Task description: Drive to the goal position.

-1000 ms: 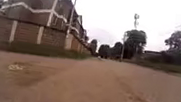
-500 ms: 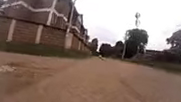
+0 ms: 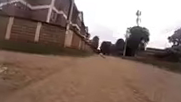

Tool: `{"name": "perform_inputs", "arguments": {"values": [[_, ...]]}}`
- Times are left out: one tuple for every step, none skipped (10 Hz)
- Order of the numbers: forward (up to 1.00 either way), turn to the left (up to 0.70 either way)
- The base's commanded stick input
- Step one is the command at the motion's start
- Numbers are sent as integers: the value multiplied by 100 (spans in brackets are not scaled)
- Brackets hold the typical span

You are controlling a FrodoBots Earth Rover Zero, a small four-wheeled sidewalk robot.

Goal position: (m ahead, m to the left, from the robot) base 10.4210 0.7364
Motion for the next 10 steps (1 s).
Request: {"name": "perform_inputs", "arguments": {"values": [[70,0],[70,0],[70,0],[70,0],[70,0],[70,0],[70,0],[70,0],[70,0],[70,-1]]}}
